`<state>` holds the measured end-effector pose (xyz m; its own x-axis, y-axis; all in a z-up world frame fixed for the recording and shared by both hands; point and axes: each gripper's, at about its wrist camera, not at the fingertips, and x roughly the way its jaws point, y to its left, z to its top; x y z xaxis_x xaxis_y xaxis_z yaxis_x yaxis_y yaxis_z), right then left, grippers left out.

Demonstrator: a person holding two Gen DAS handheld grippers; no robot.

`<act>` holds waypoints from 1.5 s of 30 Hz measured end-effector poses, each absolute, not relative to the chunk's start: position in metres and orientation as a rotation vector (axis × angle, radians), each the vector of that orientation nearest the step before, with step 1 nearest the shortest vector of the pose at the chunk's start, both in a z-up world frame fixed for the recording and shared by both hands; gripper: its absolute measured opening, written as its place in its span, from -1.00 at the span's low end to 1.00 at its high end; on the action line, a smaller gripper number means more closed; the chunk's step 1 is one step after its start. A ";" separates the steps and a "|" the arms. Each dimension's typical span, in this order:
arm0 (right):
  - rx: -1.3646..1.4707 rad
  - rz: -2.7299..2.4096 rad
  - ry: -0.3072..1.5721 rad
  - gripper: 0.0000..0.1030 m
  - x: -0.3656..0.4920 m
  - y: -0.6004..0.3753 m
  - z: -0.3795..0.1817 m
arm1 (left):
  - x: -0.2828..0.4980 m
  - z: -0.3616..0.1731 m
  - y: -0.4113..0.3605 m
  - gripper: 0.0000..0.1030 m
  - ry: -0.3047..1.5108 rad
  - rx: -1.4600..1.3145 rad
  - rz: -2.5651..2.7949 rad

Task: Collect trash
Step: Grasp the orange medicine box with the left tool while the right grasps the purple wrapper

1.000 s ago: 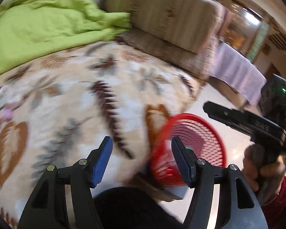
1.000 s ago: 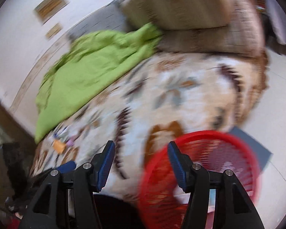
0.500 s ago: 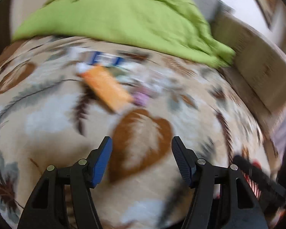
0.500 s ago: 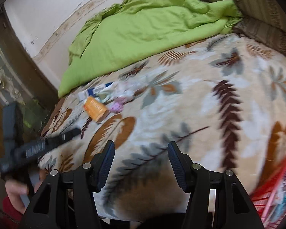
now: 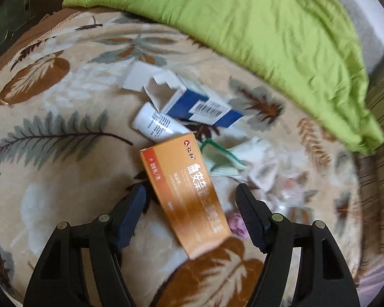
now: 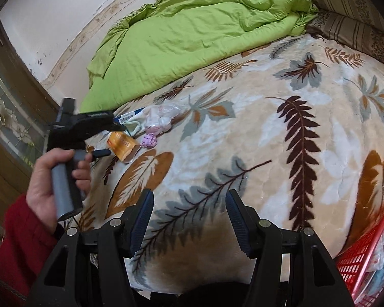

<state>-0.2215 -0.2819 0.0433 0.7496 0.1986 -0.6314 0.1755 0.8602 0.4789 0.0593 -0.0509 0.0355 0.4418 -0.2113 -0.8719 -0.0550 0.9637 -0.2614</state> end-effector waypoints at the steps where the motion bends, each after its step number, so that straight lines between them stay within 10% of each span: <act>1: 0.549 0.015 0.733 0.22 -0.221 -0.283 0.043 | 0.062 0.031 -0.054 0.37 1.125 -0.248 -0.100; 3: 0.551 0.023 0.733 0.22 -0.219 -0.284 0.045 | 0.061 0.024 -0.057 0.07 1.131 -0.225 -0.130; 23: 0.389 0.171 0.815 0.14 -0.065 -0.219 0.041 | -0.052 0.058 0.015 0.00 0.859 -0.219 -0.397; 33: 0.315 0.120 0.886 -0.23 0.000 -0.189 0.006 | -0.071 0.058 0.028 0.00 0.727 -0.150 -0.340; 45: 0.285 0.097 0.724 -0.33 -0.078 -0.196 0.036 | -0.091 0.052 0.009 0.00 0.681 -0.055 -0.333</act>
<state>-0.0781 -0.1963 0.0363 0.7467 0.1859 -0.6386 0.0103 0.9568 0.2906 -0.0912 0.0094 0.0523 0.7265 -0.3194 -0.6085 0.2836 0.9459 -0.1578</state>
